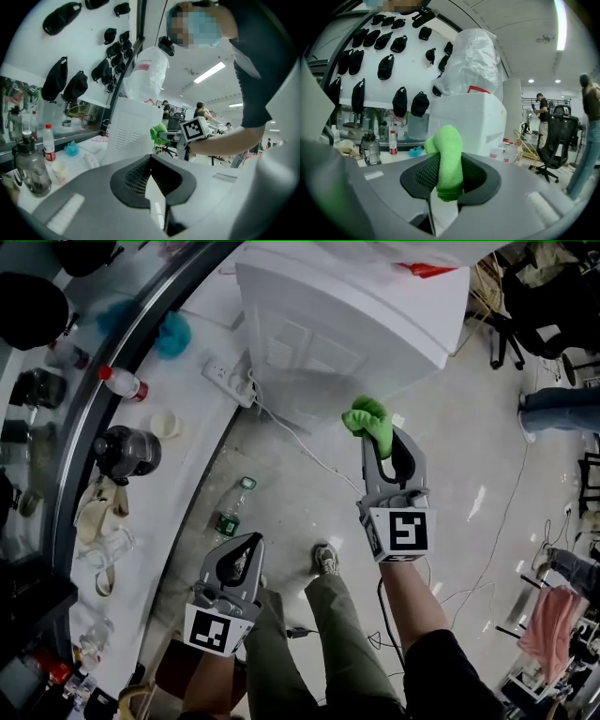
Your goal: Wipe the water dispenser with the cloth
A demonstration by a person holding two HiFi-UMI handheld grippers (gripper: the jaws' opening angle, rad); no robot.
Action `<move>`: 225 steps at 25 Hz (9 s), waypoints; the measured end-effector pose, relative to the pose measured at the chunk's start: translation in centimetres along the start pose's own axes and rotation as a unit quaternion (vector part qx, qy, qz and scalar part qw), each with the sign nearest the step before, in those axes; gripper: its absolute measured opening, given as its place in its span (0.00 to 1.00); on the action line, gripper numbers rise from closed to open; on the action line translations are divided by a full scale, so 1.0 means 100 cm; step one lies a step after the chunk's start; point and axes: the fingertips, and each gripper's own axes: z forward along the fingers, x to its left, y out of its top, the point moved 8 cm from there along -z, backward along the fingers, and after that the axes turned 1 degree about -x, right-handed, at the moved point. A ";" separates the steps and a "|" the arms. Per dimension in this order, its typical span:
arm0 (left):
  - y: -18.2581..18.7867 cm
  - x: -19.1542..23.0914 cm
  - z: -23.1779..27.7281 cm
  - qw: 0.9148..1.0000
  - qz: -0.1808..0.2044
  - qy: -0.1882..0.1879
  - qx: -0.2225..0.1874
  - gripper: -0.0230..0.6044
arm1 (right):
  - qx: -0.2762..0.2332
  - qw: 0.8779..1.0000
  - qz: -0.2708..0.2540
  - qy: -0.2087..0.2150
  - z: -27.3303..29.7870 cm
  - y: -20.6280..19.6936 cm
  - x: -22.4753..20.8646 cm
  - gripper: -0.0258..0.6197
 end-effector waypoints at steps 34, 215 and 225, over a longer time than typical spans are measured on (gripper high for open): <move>-0.005 0.007 0.006 0.998 0.015 -0.051 0.017 0.04 | 0.064 0.998 -0.004 0.003 0.076 -0.034 -0.003 0.22; 0.247 -0.202 -0.091 0.978 0.146 0.129 -0.076 0.04 | -0.065 0.960 0.169 0.213 -0.244 0.209 -0.066 0.21; 0.243 -0.197 -0.089 0.976 0.146 0.145 -0.070 0.04 | -0.064 0.958 0.164 0.224 -0.231 0.210 -0.064 0.21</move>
